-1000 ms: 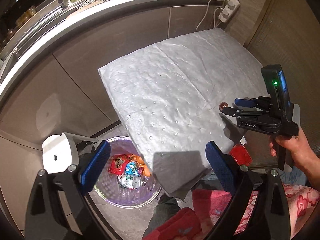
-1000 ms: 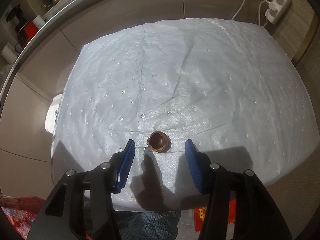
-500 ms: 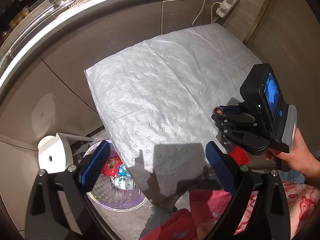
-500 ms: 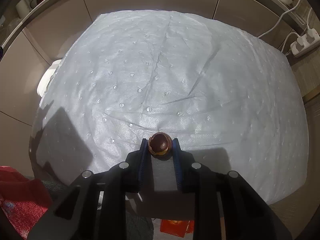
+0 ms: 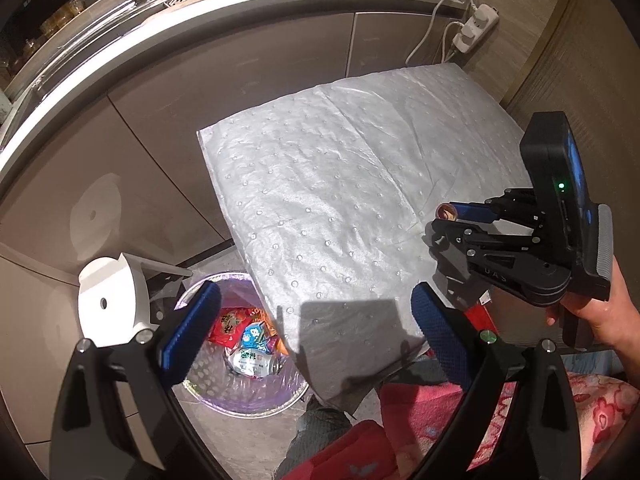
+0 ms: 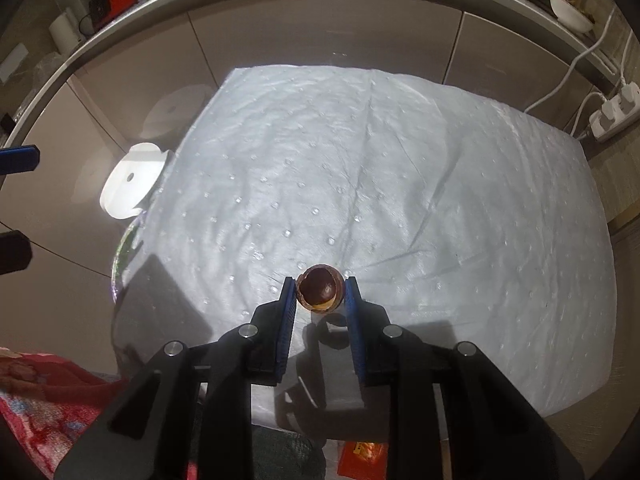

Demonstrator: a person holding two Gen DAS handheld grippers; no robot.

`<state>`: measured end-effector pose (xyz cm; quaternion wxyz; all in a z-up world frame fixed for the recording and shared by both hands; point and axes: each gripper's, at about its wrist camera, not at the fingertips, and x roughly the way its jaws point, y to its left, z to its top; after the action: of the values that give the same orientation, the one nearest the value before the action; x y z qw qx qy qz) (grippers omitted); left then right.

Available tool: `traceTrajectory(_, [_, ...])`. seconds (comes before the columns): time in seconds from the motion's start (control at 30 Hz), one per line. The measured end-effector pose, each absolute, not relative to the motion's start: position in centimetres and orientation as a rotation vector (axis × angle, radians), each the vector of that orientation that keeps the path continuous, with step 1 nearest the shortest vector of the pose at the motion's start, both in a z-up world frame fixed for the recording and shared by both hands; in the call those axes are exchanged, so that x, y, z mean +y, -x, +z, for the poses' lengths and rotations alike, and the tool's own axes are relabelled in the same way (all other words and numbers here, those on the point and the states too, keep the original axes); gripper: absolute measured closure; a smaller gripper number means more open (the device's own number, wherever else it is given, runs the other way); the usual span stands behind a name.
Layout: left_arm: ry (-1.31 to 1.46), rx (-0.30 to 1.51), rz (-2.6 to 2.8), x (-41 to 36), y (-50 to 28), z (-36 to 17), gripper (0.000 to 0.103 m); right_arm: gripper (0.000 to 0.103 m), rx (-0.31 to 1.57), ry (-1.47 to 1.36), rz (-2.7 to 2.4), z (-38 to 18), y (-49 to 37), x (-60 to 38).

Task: Collect trash
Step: 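Carry the brown nut over the wastebasket and open the right tool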

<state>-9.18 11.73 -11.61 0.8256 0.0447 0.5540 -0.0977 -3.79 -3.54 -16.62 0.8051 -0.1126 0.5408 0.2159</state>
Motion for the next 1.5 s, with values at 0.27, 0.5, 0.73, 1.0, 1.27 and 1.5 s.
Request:
traceTrajectory(0.27, [-0.057,1.159,-0.115,17.7,11.4,-11.2,0.011,0.078,1.125,0.256,0.619,-13.4,5.4,3.9])
traceTrajectory(0.5, [-0.008,1.199,0.004,24.7,14.7,-12.6,0.011,0.078,1.185,0.333,0.794,-15.7,7.8,13.4])
traceTrajectory(0.73, [0.034,1.252,0.103,29.8,17.3,-14.7,0.011,0.078,1.292,0.416,0.848,-21.0,8.8,19.6])
traceTrajectory(1.0, [0.069,1.290,0.141,31.9,18.4,-16.3,0.011,0.076,1.355,0.477,0.849,-24.8,8.7,22.1])
traceTrajectory(1.27, [0.060,1.295,0.122,31.4,17.9,-16.3,0.011,0.054,1.349,0.442,0.831,-24.2,8.0,21.4])
traceTrajectory(1.5, [0.035,1.263,0.083,30.3,16.8,-15.0,0.011,0.043,1.271,0.366,0.741,-20.5,6.7,18.5])
